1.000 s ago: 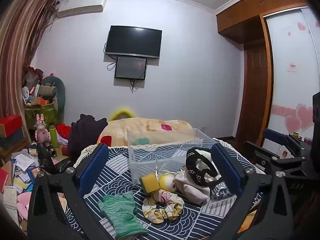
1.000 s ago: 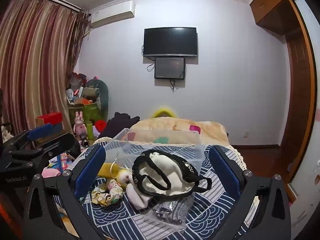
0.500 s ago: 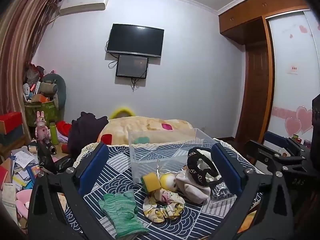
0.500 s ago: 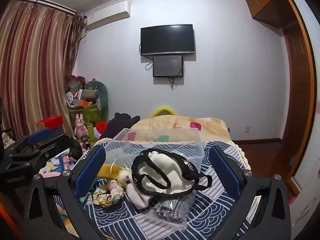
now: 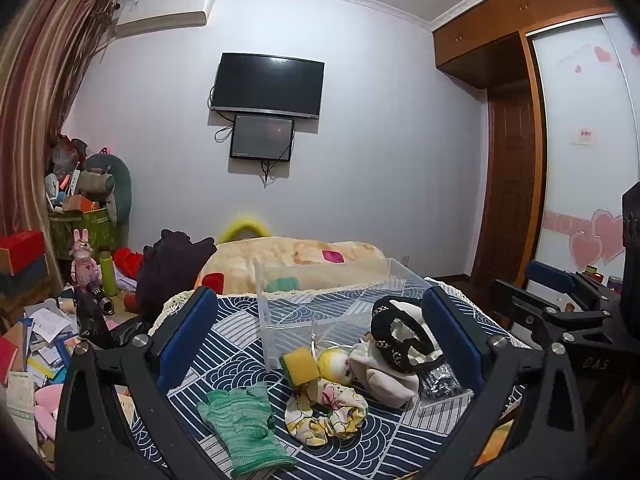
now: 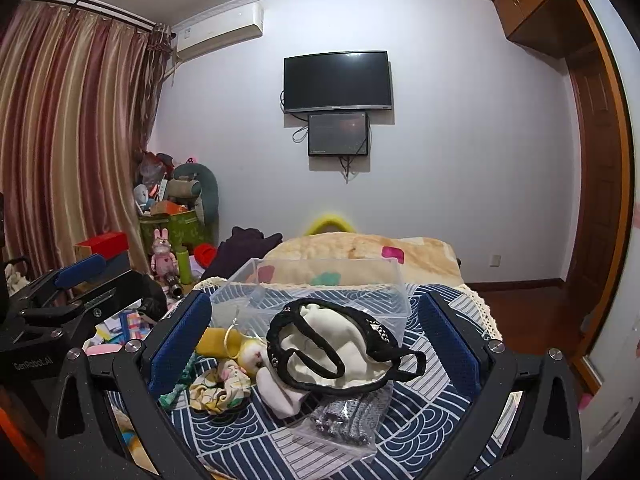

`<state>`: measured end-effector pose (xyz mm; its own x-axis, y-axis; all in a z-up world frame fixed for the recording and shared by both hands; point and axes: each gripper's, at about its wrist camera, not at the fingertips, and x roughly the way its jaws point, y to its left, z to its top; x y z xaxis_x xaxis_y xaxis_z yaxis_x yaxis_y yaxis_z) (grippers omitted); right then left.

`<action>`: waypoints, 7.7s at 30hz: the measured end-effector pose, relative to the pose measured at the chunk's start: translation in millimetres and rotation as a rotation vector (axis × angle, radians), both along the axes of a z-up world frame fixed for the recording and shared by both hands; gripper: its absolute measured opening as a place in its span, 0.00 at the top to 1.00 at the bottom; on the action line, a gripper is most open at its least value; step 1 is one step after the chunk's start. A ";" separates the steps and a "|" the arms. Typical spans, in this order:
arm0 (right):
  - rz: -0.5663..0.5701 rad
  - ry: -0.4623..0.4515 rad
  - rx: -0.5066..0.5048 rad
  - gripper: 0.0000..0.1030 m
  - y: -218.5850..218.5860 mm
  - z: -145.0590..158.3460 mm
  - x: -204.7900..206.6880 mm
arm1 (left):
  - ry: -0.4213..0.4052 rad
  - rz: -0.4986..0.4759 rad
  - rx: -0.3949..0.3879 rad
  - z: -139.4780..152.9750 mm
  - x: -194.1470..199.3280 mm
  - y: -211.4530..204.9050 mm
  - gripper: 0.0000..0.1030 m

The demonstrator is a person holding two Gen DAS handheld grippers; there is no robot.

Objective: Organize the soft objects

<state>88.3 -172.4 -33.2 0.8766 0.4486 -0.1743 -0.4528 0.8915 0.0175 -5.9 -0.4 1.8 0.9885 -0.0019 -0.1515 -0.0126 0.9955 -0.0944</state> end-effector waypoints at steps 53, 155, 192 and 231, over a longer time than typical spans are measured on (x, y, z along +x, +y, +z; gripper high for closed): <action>0.015 -0.001 0.027 0.00 -0.4 -0.6 -0.5 | -0.003 -0.002 0.015 2.2 -3.1 -4.0 0.00; 0.103 0.299 -0.143 0.92 56.8 -15.6 159.8 | 0.457 -0.066 0.013 -48.3 176.1 35.9 0.69; 0.001 0.253 -0.122 0.00 -8.5 -28.6 77.0 | 0.353 0.047 0.036 -37.2 73.8 46.4 0.00; -0.008 0.369 -0.069 0.75 -37.3 -62.4 58.0 | 0.416 0.022 0.005 -87.6 44.5 54.8 0.71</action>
<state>146.3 -209.8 -95.6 0.7524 0.4182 -0.5089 -0.4204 0.8997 0.1178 38.7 54.4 -85.9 0.8429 0.0207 -0.5376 -0.0701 0.9950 -0.0716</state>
